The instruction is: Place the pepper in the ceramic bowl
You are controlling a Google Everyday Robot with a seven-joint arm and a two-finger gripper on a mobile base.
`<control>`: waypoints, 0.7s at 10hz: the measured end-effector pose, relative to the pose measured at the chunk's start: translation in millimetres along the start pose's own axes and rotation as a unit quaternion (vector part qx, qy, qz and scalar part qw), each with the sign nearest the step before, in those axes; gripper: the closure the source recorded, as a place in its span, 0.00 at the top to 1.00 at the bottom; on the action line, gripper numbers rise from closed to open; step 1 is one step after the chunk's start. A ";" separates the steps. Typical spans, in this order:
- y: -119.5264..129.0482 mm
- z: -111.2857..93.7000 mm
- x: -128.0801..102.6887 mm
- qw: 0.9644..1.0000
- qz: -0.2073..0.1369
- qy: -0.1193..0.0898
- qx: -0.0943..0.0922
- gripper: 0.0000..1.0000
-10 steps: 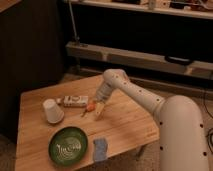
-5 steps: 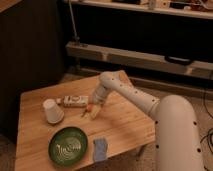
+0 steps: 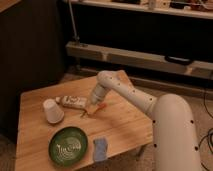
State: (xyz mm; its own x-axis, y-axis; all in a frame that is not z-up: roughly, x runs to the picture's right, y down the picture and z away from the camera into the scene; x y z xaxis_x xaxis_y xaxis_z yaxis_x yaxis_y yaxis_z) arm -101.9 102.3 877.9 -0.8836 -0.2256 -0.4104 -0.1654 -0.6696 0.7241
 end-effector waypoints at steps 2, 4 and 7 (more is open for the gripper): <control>-11.4 -26.8 30.9 0.999 -0.009 -0.044 0.008 0.00; -39.8 -48.3 61.9 0.997 -0.008 -0.065 0.030 0.00; -103.6 -36.0 100.5 0.996 -0.009 -0.050 0.076 0.00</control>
State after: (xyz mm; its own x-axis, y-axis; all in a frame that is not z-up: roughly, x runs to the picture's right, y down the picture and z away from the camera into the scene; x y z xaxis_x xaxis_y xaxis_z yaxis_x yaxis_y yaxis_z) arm -157.8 123.5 741.7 -0.9182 -0.1381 -0.3714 -0.2382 -0.5566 0.7959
